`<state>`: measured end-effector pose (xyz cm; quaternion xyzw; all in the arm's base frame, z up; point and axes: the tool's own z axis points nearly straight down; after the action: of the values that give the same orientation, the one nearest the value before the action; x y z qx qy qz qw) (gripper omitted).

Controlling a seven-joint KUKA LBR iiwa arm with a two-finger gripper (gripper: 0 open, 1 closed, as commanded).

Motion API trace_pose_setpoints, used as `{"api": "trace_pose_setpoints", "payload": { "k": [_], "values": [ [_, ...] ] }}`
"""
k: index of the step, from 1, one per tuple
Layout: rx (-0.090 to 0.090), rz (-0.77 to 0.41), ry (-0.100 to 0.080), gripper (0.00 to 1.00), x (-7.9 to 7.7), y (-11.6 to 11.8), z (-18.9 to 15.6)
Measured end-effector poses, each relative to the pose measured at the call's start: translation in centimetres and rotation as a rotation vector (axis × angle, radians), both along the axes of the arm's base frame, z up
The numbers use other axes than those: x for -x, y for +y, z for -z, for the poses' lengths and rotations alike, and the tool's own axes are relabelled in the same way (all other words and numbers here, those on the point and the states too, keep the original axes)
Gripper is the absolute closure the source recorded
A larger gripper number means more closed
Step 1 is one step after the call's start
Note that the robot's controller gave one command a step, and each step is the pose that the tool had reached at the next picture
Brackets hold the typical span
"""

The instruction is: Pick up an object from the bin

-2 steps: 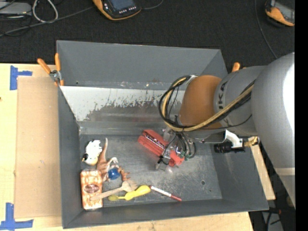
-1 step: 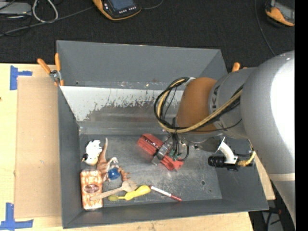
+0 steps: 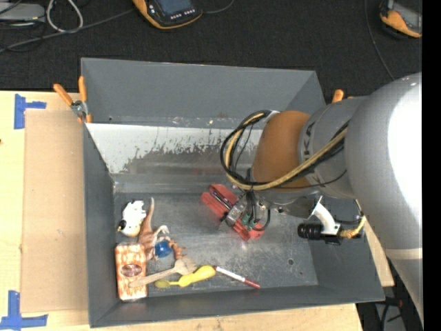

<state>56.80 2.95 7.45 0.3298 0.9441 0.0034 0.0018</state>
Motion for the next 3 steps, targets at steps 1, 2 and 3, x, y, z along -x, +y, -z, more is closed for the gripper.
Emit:
{"api": "trace_pose_setpoints", "payload": {
  "k": [1, 2, 3],
  "values": [
    [0.001, -0.002, 0.004, 1.0, 0.2, 0.0, -1.1],
    [0.001, -0.003, 0.011, 1.0, 0.4, -0.1, -4.8],
    [0.001, -0.005, 0.015, 1.0, 0.4, -0.1, -8.2]
  ]
}}
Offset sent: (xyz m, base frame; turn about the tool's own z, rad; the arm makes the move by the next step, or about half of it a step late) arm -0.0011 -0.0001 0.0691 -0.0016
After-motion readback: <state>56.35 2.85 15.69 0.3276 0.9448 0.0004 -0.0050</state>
